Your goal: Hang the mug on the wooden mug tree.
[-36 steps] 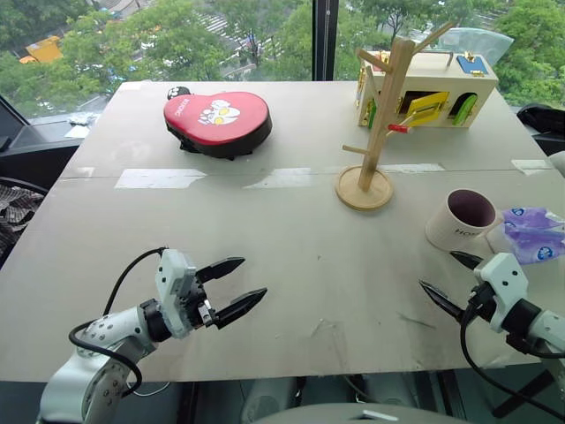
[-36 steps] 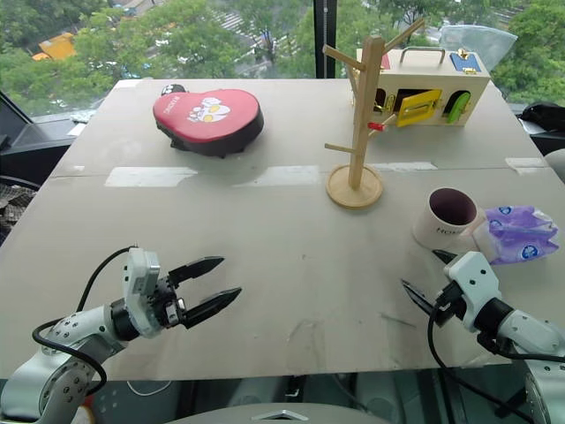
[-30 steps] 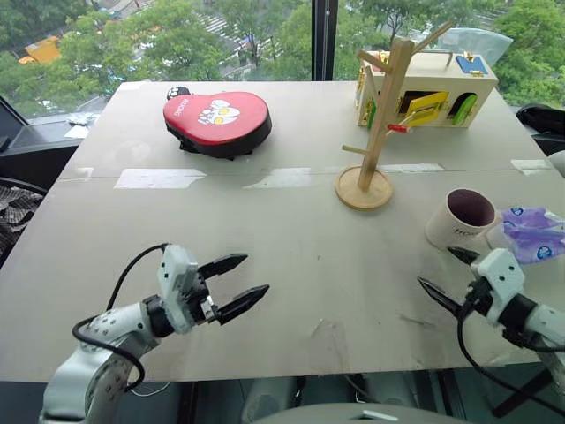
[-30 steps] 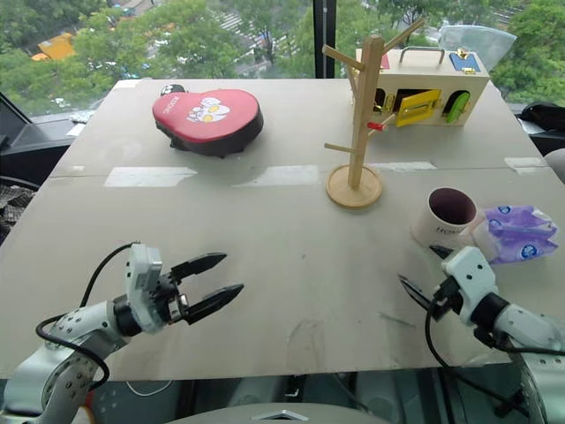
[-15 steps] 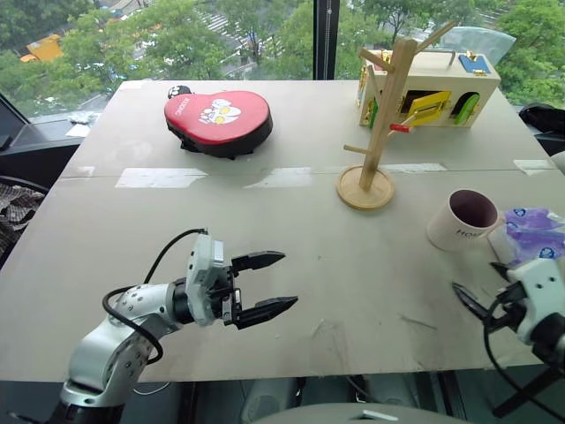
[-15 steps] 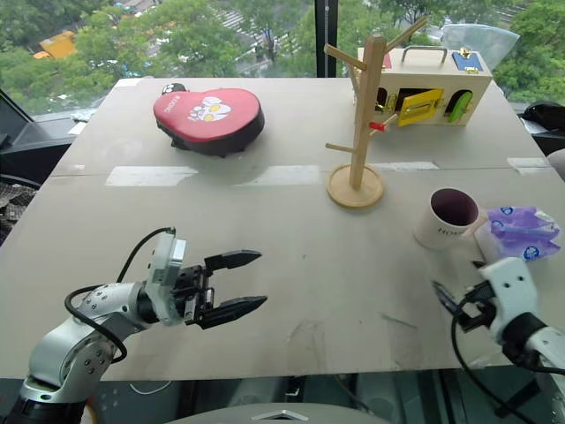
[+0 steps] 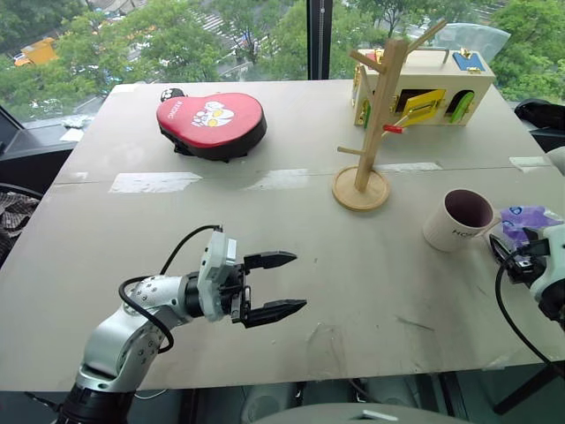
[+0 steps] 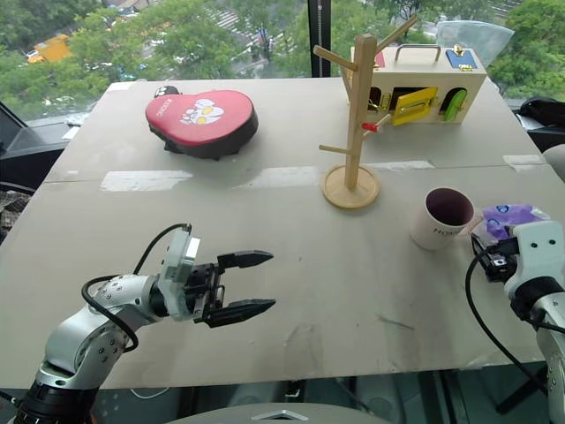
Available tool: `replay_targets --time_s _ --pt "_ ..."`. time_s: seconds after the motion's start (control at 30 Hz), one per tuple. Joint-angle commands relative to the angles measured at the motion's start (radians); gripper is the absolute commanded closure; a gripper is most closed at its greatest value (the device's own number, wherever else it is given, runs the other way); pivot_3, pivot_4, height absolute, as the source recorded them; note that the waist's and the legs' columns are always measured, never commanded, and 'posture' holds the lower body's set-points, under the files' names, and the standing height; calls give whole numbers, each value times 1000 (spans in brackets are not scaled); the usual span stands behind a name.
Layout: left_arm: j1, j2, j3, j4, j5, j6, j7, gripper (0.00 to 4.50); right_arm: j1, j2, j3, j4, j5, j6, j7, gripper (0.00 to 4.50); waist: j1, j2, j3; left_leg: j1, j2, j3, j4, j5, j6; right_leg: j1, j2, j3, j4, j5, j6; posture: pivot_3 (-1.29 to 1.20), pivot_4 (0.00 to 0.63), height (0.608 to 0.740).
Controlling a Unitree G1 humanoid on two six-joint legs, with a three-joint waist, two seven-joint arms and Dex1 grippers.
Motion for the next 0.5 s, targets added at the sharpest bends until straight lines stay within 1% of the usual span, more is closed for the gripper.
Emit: replay_targets --time_s 0.03,0.1,0.23,0.4,0.47,0.5 --pt "8 0 10 -43 -17 -1 4 0 -33 -23 7 -1 -7 -4 4 1623 0 0 0 0 0 0 0 0 0 0 0 0 0 0 0 0 150 740" --pt "11 1 14 -45 -18 1 4 0 -49 -28 20 17 -12 -7 8 1623 0 0 0 1 1 0 0 0 0 0 0 0 0 -2 -3 0 150 740" --pt "18 5 24 -44 -13 -4 2 0 -105 -29 57 73 -16 -20 15 1623 0 0 0 2 1 1 0 0 0 0 0 1 1 -2 -3 0 150 740" --pt "23 1 26 -43 -5 -11 8 0 -182 -36 116 174 -42 -70 44 1623 -1 0 0 2 1 2 0 0 0 0 1 2 1 0 0 0 150 740" --pt "25 -1 23 -45 -3 -13 12 0 -220 -36 137 228 -53 -100 56 2236 -1 0 0 2 1 2 0 0 0 0 1 2 1 0 0 0 150 740" --pt "26 -2 22 -46 -1 -15 13 0 -236 -35 144 251 -55 -112 61 2459 -1 0 0 2 1 2 0 0 0 0 1 2 1 0 0 0 150 740"
